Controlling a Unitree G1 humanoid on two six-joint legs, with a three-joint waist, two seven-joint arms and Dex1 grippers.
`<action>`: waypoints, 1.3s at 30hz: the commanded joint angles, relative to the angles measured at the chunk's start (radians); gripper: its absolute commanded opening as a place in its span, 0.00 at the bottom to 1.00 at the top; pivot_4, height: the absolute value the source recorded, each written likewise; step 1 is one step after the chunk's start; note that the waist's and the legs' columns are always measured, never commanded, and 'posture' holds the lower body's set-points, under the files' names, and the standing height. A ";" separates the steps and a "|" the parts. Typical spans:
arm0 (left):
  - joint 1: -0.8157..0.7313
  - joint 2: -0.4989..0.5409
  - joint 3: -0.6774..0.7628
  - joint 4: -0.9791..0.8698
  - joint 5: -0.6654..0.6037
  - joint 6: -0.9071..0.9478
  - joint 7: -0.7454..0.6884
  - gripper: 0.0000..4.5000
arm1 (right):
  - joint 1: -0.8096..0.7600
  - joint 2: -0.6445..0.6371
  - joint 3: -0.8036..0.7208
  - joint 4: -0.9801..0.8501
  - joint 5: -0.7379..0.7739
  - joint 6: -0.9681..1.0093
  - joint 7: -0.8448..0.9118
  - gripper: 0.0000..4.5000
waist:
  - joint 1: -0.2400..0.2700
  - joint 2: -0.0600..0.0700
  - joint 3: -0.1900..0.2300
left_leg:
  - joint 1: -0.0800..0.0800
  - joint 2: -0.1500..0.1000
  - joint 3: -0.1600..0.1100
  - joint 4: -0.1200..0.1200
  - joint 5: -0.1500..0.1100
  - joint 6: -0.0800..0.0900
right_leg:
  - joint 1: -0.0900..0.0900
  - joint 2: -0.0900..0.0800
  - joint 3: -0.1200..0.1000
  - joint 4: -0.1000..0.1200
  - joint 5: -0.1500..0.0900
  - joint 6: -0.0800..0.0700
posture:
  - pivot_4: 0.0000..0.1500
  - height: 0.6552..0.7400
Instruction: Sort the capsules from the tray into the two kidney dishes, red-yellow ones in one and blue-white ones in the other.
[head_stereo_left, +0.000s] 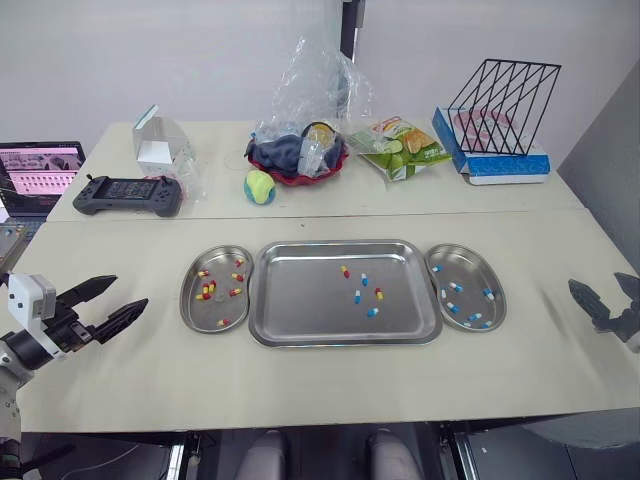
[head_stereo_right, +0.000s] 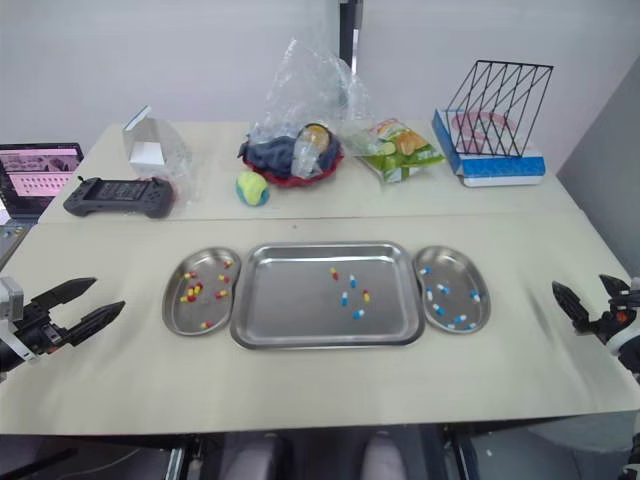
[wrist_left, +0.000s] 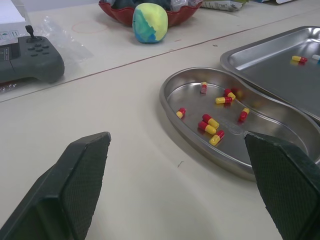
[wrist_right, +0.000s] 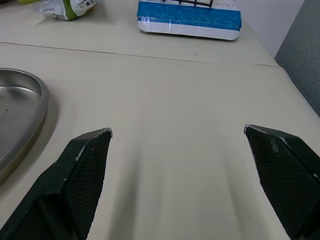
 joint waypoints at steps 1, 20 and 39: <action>-0.006 0.007 0.023 -0.031 -0.012 -0.008 0.007 1.00 | -0.011 -0.011 -0.007 -0.033 0.018 -0.001 -0.004 0.99 | 0.000 0.000 0.000 | 0.000 0.000 0.000 0.000 0.000 0.000 | 0.000 0.000 0.000 0.000 0.000 0.000 | 1.00 0.94; -0.036 0.050 -0.009 -0.144 -0.021 0.085 0.007 1.00 | 0.061 -0.031 0.077 -0.313 0.085 0.129 0.145 0.99 | 0.005 0.000 0.000 | 0.000 0.000 0.000 0.000 0.000 0.000 | 0.000 0.000 0.000 0.000 0.000 0.000 | 1.00 0.94; -0.628 0.000 -0.463 -0.174 0.083 0.328 -0.076 1.00 | 0.416 0.023 -0.079 -0.755 0.338 0.451 0.224 0.99 | 0.038 0.000 0.000 | -0.003 0.000 -0.002 0.003 0.000 0.000 | 0.000 0.000 -0.001 0.001 0.000 0.000 | 1.00 0.94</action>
